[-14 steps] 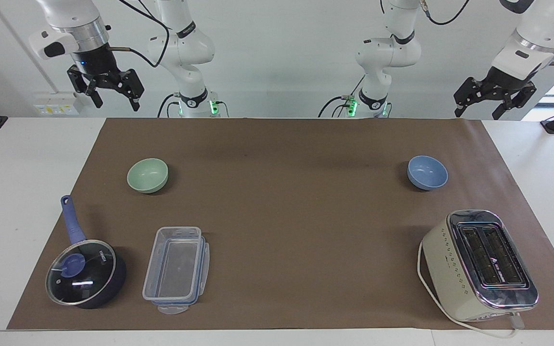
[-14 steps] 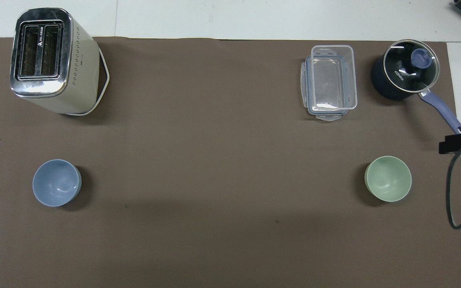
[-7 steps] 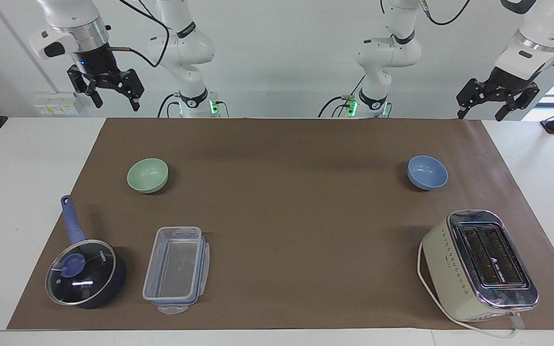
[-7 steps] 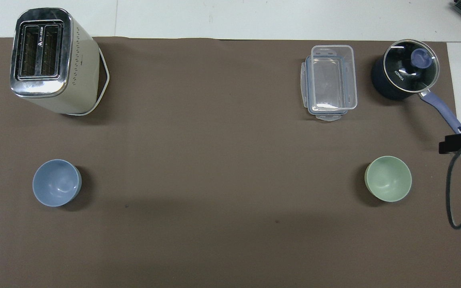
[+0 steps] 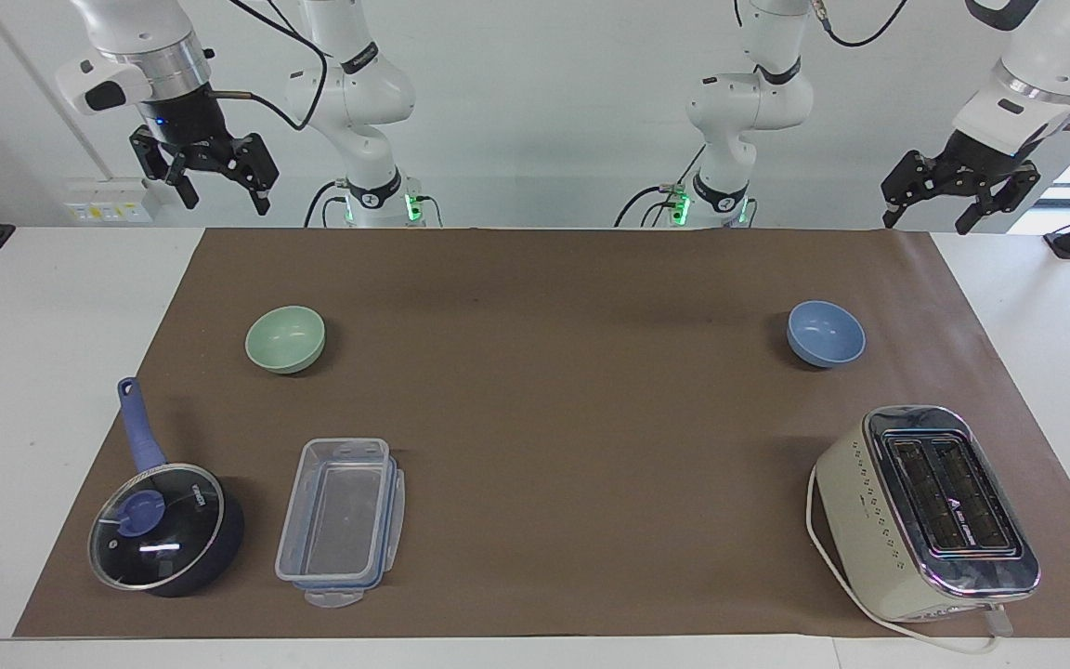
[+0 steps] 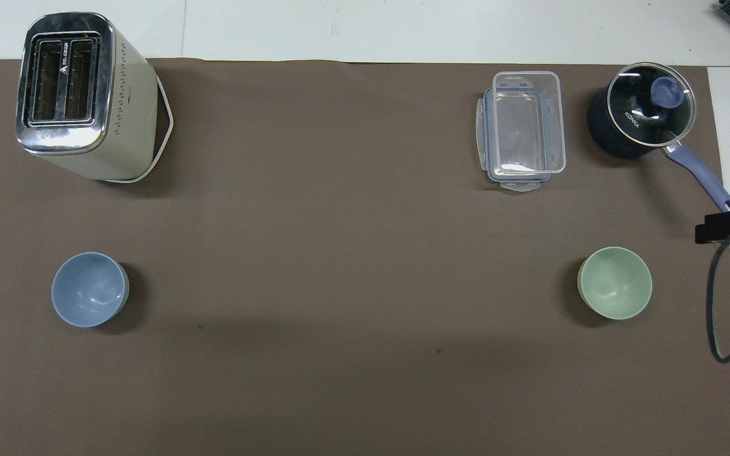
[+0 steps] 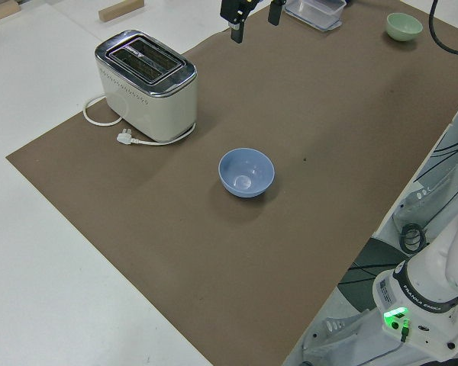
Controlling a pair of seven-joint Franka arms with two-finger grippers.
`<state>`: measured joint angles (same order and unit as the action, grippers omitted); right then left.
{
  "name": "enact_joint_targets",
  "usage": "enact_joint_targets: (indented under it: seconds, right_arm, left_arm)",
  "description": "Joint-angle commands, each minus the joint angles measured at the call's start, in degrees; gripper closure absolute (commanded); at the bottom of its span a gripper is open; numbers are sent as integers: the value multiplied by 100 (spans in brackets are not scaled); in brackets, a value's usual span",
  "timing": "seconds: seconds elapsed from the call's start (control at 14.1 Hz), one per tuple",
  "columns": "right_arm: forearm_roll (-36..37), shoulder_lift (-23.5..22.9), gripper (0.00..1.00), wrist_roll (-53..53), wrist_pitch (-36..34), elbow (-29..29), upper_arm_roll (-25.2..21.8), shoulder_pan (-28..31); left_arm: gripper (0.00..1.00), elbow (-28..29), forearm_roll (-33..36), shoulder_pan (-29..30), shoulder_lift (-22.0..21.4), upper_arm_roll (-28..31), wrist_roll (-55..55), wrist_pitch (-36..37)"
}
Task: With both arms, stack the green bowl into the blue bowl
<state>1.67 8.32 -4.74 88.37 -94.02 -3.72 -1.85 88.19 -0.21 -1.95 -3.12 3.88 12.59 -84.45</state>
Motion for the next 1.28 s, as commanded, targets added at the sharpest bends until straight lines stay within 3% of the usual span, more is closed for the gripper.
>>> enact_joint_targets:
  seconds: [0.0,0.57,0.92,1.21]
  right_arm:
    - [-18,47,0,113,-31,-47,20,53]
    - [-18,47,0,113,-31,-47,20,53]
    - [-18,47,0,113,-31,-47,20,53]
    - [-18,47,0,113,-31,-47,20,53]
  left_arm:
    - [0,225,-23,37,-171,-27,77,-151]
    - [0,505,-31,63,-259,-27,86,-186]
    - [0,2023,-128,449,-645,-10,321,-1352]
    - [0,2877,-356,801,-664,-10,839,-2101]
